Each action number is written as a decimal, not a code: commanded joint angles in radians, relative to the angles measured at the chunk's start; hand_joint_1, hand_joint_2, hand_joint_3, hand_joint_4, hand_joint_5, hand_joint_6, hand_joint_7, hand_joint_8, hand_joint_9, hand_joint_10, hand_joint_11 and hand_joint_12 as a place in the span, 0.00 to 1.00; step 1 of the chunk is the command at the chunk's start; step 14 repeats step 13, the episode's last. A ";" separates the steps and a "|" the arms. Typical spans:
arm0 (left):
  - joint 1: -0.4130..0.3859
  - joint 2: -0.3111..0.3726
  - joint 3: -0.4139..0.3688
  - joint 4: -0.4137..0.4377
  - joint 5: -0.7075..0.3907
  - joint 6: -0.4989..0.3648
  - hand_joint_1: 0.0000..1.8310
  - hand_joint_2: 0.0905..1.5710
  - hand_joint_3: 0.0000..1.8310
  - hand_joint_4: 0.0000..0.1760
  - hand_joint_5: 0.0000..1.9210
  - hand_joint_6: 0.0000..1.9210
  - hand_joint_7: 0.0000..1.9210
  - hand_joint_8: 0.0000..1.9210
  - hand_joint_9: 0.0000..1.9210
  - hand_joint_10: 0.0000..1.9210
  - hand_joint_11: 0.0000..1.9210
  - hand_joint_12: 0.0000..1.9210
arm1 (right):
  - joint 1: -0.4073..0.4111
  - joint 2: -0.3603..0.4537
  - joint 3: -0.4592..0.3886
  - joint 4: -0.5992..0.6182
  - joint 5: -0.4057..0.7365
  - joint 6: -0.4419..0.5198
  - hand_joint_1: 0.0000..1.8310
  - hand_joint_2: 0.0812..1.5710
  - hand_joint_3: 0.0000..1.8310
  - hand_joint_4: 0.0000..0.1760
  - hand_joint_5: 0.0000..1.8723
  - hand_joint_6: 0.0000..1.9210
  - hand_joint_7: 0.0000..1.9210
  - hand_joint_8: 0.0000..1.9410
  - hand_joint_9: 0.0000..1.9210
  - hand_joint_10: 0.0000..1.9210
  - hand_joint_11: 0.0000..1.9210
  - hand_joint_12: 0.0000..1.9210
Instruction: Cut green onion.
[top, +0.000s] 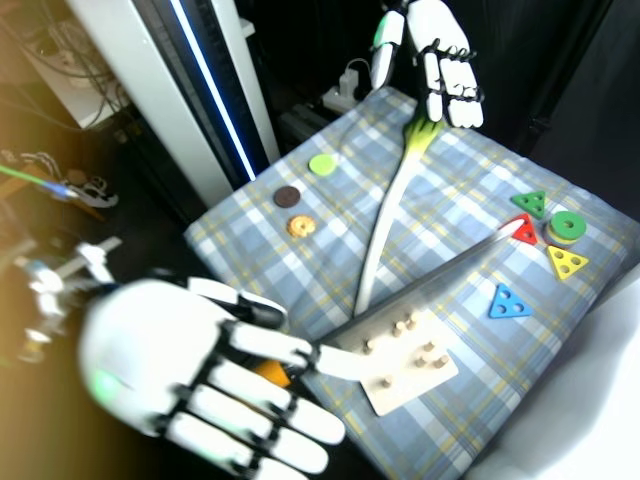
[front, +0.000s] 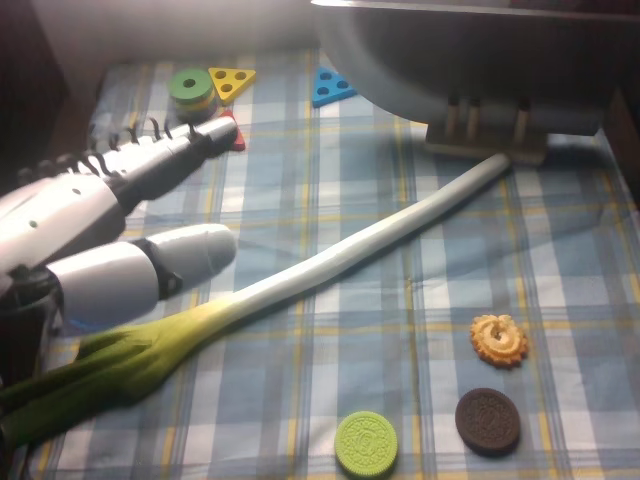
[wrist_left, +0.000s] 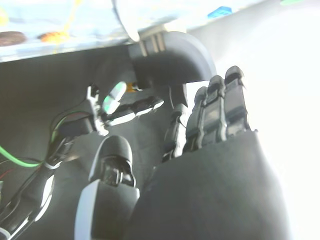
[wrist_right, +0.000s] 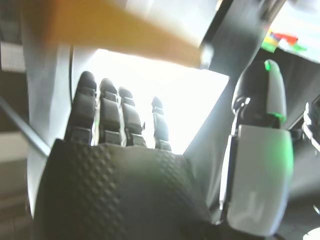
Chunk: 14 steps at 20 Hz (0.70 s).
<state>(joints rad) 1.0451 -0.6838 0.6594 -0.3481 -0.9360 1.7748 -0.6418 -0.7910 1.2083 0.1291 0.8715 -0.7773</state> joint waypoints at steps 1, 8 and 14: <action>-0.007 0.002 -0.002 0.011 -0.171 -0.008 0.00 0.80 0.01 0.99 0.00 0.00 0.00 0.00 0.00 0.00 0.00 0.00 | -0.007 0.014 -0.022 -0.011 0.178 0.009 0.45 0.55 0.00 1.00 0.00 0.00 0.01 0.00 0.00 0.00 0.00 0.00; -0.007 0.037 0.017 0.025 -0.385 -0.166 0.00 0.79 0.00 0.86 0.00 0.00 0.00 0.00 0.00 0.00 0.00 0.00 | -0.275 0.069 -0.192 0.007 0.550 0.009 0.42 0.58 0.00 0.85 0.00 0.00 0.03 0.01 0.00 0.00 0.00 0.00; 0.010 0.046 0.070 0.062 -0.546 -0.420 0.00 0.79 0.00 0.27 0.00 0.00 0.00 0.00 0.00 0.00 0.00 0.00 | -0.440 0.077 -0.249 0.057 0.708 0.019 0.42 0.54 0.00 0.68 0.00 0.00 0.08 0.00 0.07 0.01 0.00 0.00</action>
